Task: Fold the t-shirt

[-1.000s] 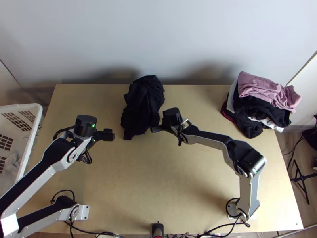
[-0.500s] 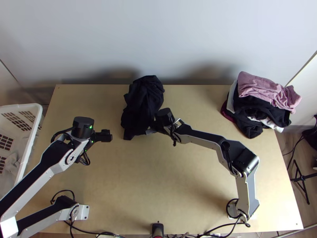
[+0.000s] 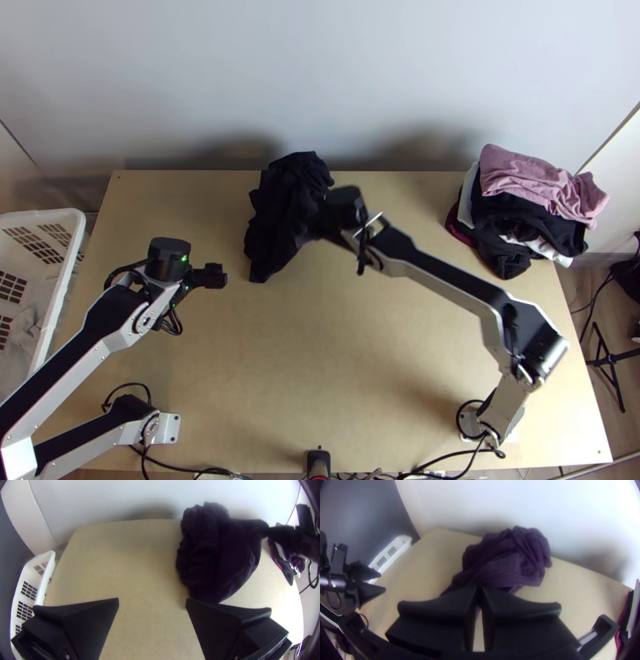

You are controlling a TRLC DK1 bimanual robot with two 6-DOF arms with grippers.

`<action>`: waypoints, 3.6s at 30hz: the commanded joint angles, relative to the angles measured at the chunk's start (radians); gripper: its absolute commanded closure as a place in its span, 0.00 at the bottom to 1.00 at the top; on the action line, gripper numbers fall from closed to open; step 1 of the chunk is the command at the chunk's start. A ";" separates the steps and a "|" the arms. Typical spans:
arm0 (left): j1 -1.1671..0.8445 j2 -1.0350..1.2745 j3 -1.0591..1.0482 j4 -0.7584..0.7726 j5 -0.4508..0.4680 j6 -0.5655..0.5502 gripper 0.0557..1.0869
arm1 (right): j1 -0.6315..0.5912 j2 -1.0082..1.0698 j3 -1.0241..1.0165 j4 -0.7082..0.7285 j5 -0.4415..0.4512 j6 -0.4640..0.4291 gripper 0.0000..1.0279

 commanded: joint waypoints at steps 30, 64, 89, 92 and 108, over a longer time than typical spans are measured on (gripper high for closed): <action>-0.012 0.001 -0.136 0.167 0.048 0.076 0.05 | -0.174 -0.217 0.347 -0.382 0.038 -0.161 0.97; 0.066 -0.060 -0.134 0.155 0.081 0.196 0.05 | -0.510 -0.199 -0.383 0.136 -0.055 -0.061 0.03; 0.082 -0.073 -0.137 0.155 0.091 0.177 0.05 | -0.328 -0.351 -0.673 0.012 -0.055 -0.008 0.04; 0.097 -0.082 -0.140 0.150 0.091 0.177 0.05 | -0.328 -0.293 -0.644 0.018 -0.055 -0.012 0.04; 0.131 -0.106 -0.144 0.135 0.091 0.179 0.05 | -0.395 -0.096 -0.509 0.037 -0.055 -0.089 0.05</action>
